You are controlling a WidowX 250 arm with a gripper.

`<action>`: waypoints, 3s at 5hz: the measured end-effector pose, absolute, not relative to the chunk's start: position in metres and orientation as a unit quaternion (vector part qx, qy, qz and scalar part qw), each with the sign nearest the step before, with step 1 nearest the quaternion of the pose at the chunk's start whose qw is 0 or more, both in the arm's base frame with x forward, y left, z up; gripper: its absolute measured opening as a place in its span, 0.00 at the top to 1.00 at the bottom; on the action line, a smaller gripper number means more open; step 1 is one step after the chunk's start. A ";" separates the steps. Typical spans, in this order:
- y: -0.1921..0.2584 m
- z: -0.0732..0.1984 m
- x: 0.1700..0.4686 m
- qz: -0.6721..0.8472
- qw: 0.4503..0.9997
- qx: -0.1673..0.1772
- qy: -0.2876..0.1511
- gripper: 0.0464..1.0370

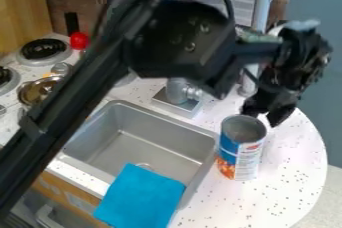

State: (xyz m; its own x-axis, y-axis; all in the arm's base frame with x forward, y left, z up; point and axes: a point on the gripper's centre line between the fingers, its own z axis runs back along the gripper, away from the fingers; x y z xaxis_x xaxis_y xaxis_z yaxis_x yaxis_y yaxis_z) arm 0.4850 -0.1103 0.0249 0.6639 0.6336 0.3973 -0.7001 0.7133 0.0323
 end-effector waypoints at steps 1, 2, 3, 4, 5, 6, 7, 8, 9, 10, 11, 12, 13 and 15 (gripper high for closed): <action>-0.106 0.037 0.483 0.366 0.910 0.079 -0.180 0.04; -0.106 0.035 0.477 0.351 0.918 0.074 -0.172 0.04; -0.104 0.040 0.466 0.345 0.921 0.074 -0.167 0.04; -0.104 0.034 0.459 0.335 0.926 0.079 -0.151 0.04; -0.104 0.026 0.448 0.329 0.931 0.086 -0.136 0.04; -0.105 0.033 0.444 0.325 0.932 0.082 -0.140 0.04; -0.107 0.028 0.435 0.315 0.936 0.084 -0.132 0.04; -0.112 0.030 0.430 0.304 0.940 0.079 -0.133 0.04; -0.113 0.025 0.423 0.298 0.943 0.082 -0.128 0.04; -0.113 0.024 0.415 0.291 0.945 0.085 -0.123 0.04; -0.114 0.028 0.410 0.282 0.948 0.079 -0.127 0.04; -0.113 0.020 0.403 0.273 0.951 0.086 -0.118 0.04; -0.113 0.027 0.398 0.269 0.952 0.078 -0.123 0.04; -0.112 0.021 0.383 0.252 0.957 0.084 -0.113 0.04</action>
